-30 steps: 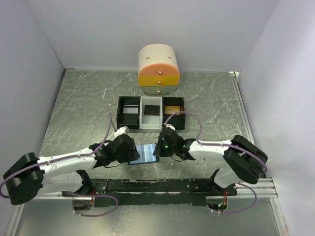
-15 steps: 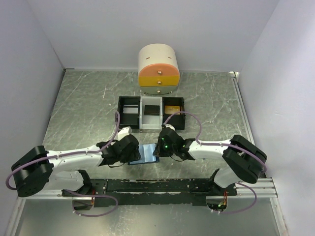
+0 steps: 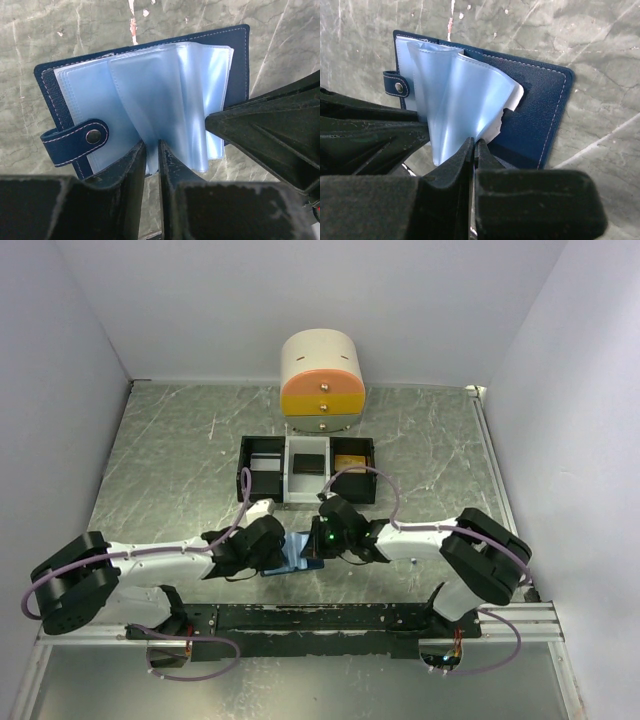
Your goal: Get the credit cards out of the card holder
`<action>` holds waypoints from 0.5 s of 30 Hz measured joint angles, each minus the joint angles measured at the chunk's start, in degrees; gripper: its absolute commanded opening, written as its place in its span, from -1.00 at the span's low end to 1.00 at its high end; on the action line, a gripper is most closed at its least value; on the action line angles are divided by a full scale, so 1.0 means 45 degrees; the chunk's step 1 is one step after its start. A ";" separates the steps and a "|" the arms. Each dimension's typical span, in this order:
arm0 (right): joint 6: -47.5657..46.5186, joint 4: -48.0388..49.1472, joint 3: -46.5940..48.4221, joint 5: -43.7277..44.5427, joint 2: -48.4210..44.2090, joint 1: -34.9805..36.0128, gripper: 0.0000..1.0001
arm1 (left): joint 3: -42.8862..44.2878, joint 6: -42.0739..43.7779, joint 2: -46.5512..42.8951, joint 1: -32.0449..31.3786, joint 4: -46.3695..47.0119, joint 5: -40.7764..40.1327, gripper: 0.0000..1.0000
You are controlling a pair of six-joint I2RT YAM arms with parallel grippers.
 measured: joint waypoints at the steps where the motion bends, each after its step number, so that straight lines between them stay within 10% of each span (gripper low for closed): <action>1: -0.0024 -0.0083 0.0117 0.0029 0.0068 0.0010 -1.00 | 0.0044 -0.0005 0.0039 -0.0019 -0.0034 -0.0029 -0.41; 15: -0.1438 -0.3055 0.1132 0.3157 -0.2759 0.0107 -0.15 | 0.0214 -0.0282 -0.2837 -0.0253 -0.2623 -0.0855 0.52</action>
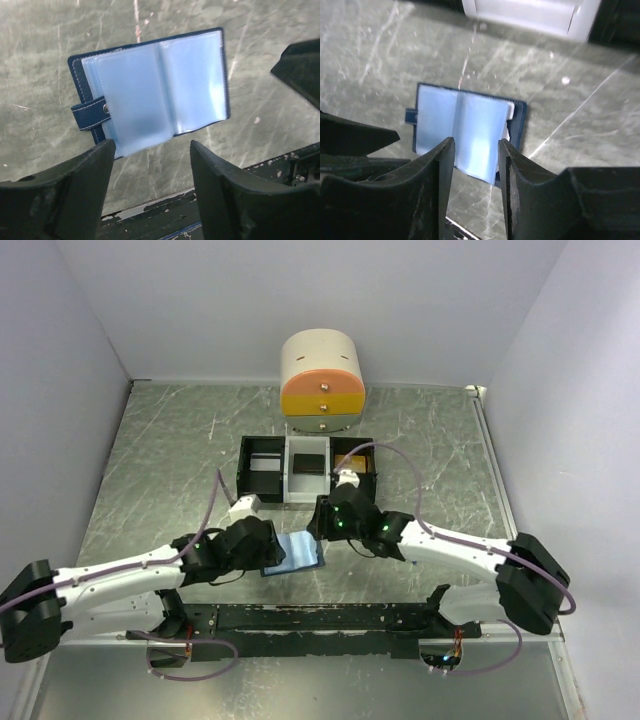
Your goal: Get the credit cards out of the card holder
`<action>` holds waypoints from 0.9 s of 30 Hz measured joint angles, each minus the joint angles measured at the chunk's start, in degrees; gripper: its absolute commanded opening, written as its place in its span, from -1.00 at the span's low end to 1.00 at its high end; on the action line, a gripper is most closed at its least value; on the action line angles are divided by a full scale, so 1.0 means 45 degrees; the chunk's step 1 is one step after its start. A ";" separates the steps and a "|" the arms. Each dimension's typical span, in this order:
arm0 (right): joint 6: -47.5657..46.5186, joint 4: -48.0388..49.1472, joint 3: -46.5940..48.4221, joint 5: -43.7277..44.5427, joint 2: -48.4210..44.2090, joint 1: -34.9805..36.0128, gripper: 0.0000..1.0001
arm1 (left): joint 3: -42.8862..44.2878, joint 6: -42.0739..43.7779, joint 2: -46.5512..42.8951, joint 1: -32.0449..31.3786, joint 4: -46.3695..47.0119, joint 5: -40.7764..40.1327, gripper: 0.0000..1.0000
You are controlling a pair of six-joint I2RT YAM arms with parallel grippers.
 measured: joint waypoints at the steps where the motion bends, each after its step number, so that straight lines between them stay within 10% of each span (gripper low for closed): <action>1: -0.0267 -0.0219 0.0209 0.0384 -0.0316 0.0010 -0.11 | 0.0019 0.0058 -0.0374 -0.0010 -0.0092 -0.0053 0.57; 9: -0.2448 -0.1054 0.0826 0.4318 -0.2875 0.0019 0.62 | 0.1132 0.1243 -0.2016 -0.0010 -0.1389 -0.1263 1.00; 16: -0.5280 0.0107 0.0267 0.7407 -0.4920 -0.0437 0.83 | 0.2895 0.3551 -0.1627 0.1132 -0.2025 -0.1972 1.00; 27: -0.5795 -0.1515 0.1316 0.4522 -0.5008 -0.7480 0.99 | 0.4532 0.6295 -0.0996 0.6941 -0.3016 -0.0661 1.00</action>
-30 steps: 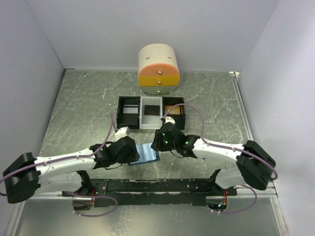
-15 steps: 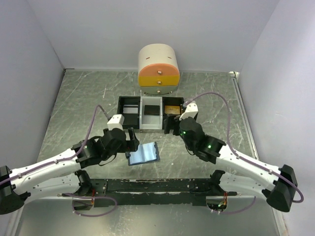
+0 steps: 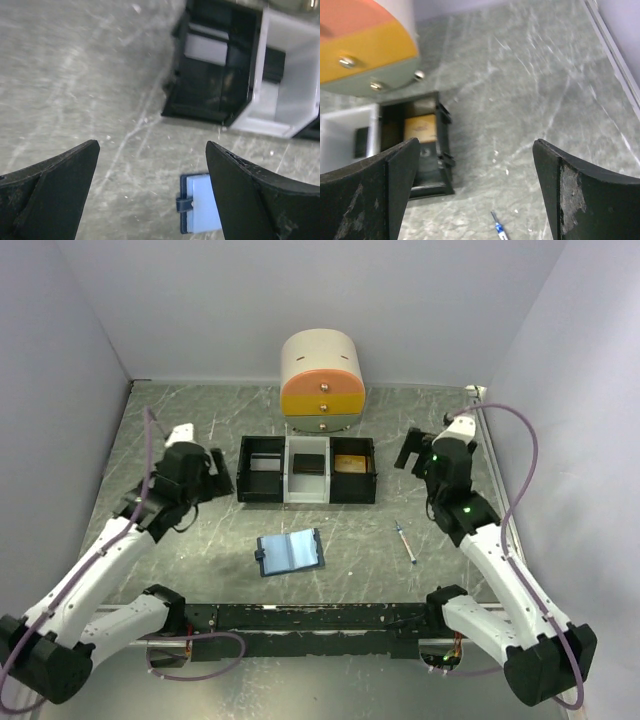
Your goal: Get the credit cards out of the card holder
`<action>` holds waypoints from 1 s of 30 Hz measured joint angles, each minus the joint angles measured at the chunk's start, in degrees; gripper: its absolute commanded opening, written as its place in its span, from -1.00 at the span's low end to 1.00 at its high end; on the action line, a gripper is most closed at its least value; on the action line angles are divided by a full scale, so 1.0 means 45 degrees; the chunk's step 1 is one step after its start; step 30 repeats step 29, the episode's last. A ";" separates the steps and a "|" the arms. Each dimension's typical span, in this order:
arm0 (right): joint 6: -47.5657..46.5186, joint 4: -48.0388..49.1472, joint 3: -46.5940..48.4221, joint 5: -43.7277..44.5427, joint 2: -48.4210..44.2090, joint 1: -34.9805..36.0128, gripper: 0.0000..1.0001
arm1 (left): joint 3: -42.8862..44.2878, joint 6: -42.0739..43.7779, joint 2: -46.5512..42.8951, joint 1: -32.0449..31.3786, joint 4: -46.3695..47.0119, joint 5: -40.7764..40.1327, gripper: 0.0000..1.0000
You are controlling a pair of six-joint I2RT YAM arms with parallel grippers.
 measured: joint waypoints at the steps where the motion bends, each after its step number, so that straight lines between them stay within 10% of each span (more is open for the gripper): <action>1: -0.0015 -0.0364 0.0554 -0.0374 0.0000 -0.0175 1.00 | 0.0301 0.0121 -0.0170 0.0471 -0.0340 0.0039 1.00; 10: -0.0763 -0.1710 0.4736 -0.2458 0.0053 -0.0233 1.00 | 0.3211 0.0423 -0.2463 0.1127 -0.2307 -0.0933 1.00; 30: -0.1302 -0.2676 0.5353 -0.2531 -0.0534 -0.0233 1.00 | 0.3497 -0.0253 -0.2778 0.1127 -0.4007 -0.1015 1.00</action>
